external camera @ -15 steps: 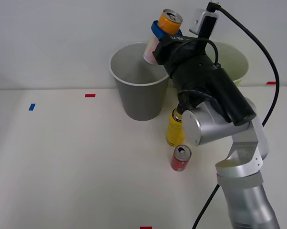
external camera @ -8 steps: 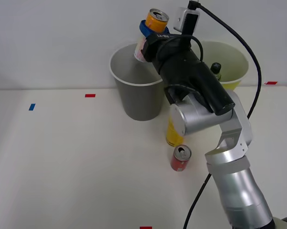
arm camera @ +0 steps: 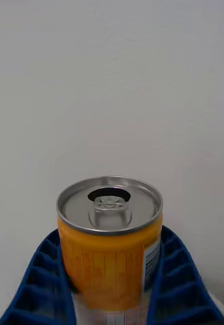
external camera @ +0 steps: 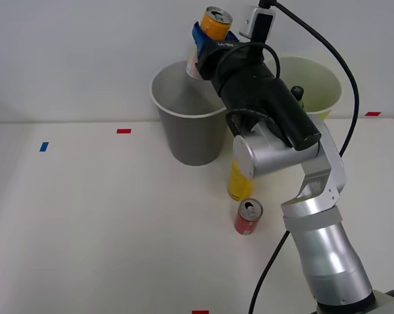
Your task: Put cans in the gray bin, plastic bottles in the light green bin
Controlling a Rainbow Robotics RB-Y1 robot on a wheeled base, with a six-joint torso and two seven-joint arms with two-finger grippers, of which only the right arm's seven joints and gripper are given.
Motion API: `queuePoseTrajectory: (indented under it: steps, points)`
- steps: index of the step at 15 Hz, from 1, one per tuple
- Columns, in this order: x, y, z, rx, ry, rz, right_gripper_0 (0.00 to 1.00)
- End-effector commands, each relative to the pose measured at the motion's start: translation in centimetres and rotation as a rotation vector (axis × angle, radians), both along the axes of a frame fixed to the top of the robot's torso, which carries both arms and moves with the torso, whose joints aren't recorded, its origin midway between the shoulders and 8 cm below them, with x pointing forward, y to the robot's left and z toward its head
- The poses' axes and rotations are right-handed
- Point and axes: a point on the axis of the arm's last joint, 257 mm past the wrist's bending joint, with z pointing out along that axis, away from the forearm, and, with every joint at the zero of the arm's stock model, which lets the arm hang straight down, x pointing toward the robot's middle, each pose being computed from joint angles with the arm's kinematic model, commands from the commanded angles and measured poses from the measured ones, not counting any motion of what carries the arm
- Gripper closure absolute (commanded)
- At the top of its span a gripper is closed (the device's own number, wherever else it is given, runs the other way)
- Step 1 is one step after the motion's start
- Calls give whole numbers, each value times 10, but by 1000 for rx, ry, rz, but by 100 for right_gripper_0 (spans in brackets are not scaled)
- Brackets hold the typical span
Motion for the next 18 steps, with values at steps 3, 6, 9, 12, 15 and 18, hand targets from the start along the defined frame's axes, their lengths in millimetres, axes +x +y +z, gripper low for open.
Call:
queuePoseTrajectory:
  steps: [3,6,9,12,15,18]
  points:
    - [-1,1,-1,-1,0,3,0]
    - [-1,2,0,5,1,7,0]
    - [-1,1,0,10,1,8,0]
    - [-2,2,2,17,-4,12,0]
    - [-6,0,12,52,-37,21,0]
    - [-23,-15,22,110,-69,21,0]
